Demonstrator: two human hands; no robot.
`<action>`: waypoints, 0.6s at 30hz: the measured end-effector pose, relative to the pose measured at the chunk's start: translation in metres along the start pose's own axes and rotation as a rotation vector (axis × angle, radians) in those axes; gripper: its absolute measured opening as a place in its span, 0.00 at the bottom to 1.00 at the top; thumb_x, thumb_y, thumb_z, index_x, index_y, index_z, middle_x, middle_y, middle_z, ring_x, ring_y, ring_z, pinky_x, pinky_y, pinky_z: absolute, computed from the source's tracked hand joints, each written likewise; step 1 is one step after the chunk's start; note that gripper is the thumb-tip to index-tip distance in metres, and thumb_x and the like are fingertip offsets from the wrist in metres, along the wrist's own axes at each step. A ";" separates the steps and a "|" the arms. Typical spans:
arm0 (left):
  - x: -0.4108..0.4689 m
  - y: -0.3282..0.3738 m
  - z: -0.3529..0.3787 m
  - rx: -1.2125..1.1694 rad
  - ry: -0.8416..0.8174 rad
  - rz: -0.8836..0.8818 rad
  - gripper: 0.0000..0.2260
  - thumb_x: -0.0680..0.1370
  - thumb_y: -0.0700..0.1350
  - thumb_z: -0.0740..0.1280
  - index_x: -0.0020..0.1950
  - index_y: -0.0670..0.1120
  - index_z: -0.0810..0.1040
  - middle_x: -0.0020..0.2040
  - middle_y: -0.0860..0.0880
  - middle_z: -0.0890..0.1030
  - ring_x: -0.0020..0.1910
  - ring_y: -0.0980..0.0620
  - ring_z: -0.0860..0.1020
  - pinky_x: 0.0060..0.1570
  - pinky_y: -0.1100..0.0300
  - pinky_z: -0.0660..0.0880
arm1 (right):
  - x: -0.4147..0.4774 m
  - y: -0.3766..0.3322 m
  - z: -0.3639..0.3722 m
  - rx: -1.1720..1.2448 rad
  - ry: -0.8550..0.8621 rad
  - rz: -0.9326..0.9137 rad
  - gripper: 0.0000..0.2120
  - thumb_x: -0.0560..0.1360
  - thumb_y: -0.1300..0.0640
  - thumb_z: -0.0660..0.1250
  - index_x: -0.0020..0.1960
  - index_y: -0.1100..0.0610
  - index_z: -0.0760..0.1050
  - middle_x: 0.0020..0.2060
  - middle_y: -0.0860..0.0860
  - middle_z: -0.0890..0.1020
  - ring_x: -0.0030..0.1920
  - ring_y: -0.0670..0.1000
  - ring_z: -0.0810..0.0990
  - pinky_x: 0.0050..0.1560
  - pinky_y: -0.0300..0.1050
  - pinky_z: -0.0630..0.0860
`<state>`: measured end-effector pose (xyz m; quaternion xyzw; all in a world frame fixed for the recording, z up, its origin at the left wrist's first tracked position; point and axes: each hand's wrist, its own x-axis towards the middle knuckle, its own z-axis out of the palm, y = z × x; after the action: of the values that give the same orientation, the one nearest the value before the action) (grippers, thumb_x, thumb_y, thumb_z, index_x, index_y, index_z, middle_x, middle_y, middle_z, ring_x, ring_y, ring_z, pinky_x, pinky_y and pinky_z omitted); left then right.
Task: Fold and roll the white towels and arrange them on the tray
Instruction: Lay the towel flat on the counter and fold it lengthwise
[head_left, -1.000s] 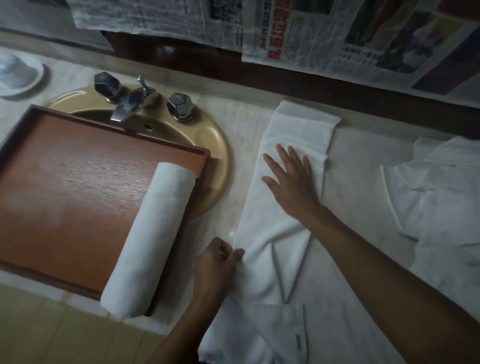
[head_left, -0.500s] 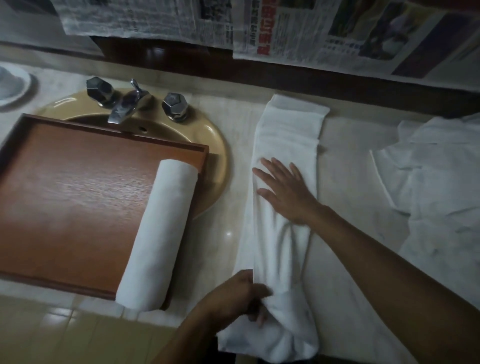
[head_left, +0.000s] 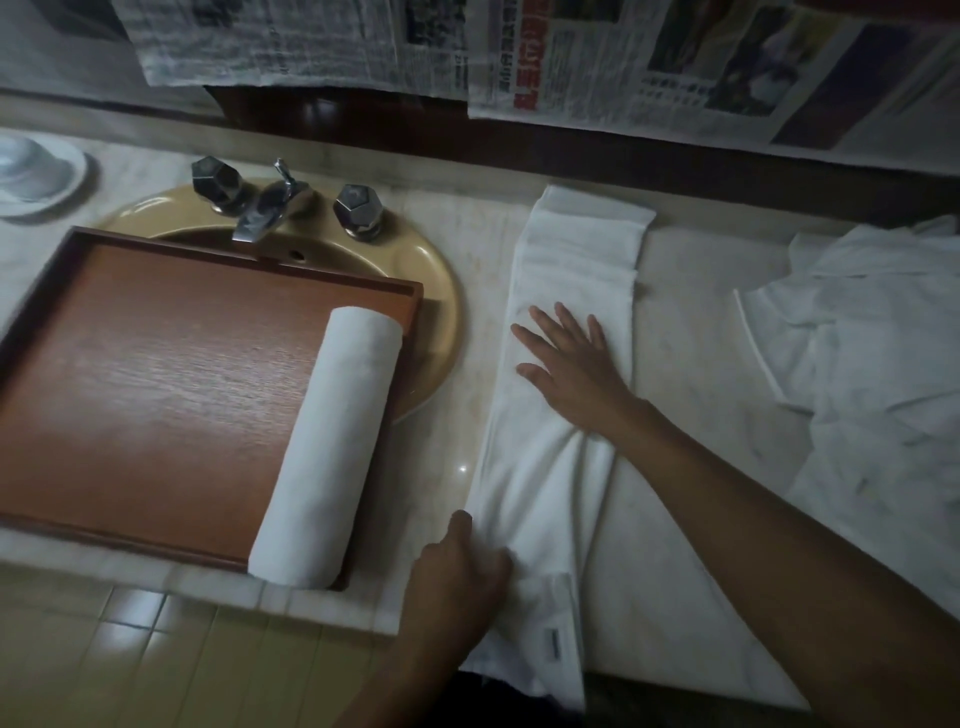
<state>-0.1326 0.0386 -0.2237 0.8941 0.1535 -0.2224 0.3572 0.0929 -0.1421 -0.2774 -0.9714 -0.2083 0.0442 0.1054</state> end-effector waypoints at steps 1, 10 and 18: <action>-0.002 0.001 0.000 0.039 0.038 0.023 0.14 0.78 0.57 0.66 0.50 0.51 0.65 0.41 0.47 0.80 0.44 0.42 0.80 0.38 0.53 0.67 | -0.009 -0.007 -0.004 0.062 0.061 0.041 0.25 0.84 0.43 0.60 0.79 0.48 0.66 0.80 0.51 0.63 0.82 0.58 0.56 0.78 0.65 0.52; 0.008 -0.019 -0.001 -0.059 0.084 0.082 0.12 0.76 0.45 0.71 0.38 0.45 0.71 0.32 0.48 0.77 0.33 0.47 0.77 0.31 0.50 0.71 | -0.205 -0.106 -0.040 0.471 -0.019 0.398 0.14 0.78 0.35 0.65 0.48 0.45 0.73 0.44 0.43 0.80 0.45 0.46 0.79 0.49 0.46 0.76; 0.009 -0.020 -0.005 -0.121 0.060 0.086 0.16 0.73 0.46 0.77 0.35 0.46 0.72 0.29 0.52 0.73 0.29 0.52 0.73 0.29 0.56 0.68 | -0.267 -0.138 -0.015 0.586 -0.023 0.533 0.18 0.73 0.51 0.76 0.60 0.48 0.75 0.45 0.43 0.80 0.47 0.47 0.81 0.49 0.41 0.75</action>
<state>-0.1323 0.0566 -0.2365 0.8829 0.1385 -0.1703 0.4150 -0.2030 -0.1323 -0.2208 -0.9196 0.0714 0.1382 0.3607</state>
